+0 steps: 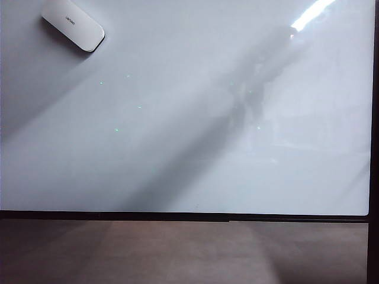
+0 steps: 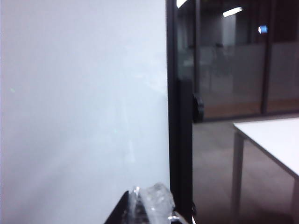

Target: Reach to the right to find the marker pen, pick it up, and write the number 3 on the whiteboard.

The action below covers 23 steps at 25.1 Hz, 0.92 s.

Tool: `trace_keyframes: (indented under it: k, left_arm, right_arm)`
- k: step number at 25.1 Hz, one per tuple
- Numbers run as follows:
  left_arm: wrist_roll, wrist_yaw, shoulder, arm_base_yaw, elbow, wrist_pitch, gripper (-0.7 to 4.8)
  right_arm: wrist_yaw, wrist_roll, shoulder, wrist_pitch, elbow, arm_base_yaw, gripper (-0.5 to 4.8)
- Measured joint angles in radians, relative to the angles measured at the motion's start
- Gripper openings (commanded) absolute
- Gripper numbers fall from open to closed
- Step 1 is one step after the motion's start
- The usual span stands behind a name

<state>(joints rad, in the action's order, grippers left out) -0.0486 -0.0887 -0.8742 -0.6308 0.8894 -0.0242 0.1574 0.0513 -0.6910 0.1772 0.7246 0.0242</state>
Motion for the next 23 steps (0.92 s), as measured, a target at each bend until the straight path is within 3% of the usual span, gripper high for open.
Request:
trace_keyframes:
  k: [4, 9, 15, 23]
  left_arm:
    - [-0.002, 0.010, -0.005, -0.064, 0.002, -0.006, -0.05]
    - [-0.003, 0.029, -0.005, -0.059, 0.002, -0.017, -0.05]
    - [-0.003, 0.028, -0.005, -0.060, 0.003, -0.015, -0.05]
    - [-0.004, 0.028, -0.005, -0.060, 0.004, 0.018, -0.05]
  right_arm:
    - [-0.003, -0.008, -0.061, -0.001, -0.001, -0.048, -0.06]
    - [-0.048, -0.008, -0.179, 0.039, -0.002, -0.146, -0.05]
    - [-0.246, -0.005, -0.369, 0.288, -0.063, -0.273, -0.06]
    - [-0.311, -0.004, -0.537, 0.534, -0.123, -0.288, -0.06]
